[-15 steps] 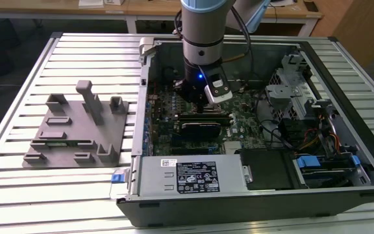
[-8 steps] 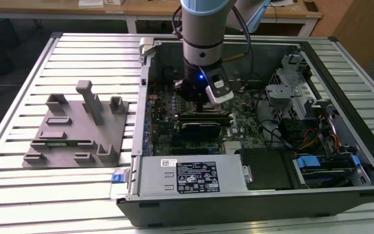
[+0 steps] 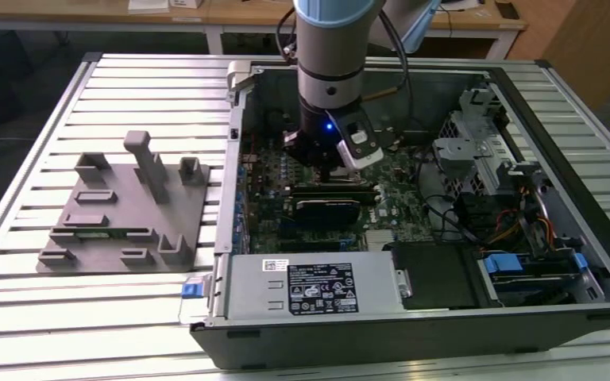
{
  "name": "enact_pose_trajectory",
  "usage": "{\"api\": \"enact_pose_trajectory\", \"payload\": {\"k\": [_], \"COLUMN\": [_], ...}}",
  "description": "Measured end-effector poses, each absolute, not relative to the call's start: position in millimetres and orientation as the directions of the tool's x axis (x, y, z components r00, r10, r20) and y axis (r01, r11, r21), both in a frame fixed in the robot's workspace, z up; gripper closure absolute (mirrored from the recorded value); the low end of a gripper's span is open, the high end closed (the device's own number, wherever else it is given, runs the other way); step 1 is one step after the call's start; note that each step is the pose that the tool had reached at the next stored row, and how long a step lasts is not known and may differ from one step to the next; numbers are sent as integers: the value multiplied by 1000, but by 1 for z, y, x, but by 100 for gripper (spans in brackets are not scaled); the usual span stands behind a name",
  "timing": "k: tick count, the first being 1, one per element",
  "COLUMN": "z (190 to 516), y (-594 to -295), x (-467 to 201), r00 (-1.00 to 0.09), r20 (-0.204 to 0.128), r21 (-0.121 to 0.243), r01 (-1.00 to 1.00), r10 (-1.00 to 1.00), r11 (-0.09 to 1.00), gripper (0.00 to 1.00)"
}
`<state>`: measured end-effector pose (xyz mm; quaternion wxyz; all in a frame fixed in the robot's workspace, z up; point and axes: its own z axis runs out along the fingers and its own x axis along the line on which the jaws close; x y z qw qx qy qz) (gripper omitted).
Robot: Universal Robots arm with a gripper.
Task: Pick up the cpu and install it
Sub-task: 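Install the second cpu locking lever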
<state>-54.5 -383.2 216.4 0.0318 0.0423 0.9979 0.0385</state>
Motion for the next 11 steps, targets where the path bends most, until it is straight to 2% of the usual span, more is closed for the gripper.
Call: {"api": "enact_pose_trajectory", "payload": {"k": [2, 7, 11], "z": [215, 215, 215], "y": [-385, -391, -396], "x": [-54, -55, -54], "r00": [-994, -995, -995], "r20": [-59, -46, -43], "r21": [92, 167, 173], "r01": [81, 82, 83], "r10": [87, 91, 91], "r11": [992, 983, 982], "gripper": [89, 89, 89]}}
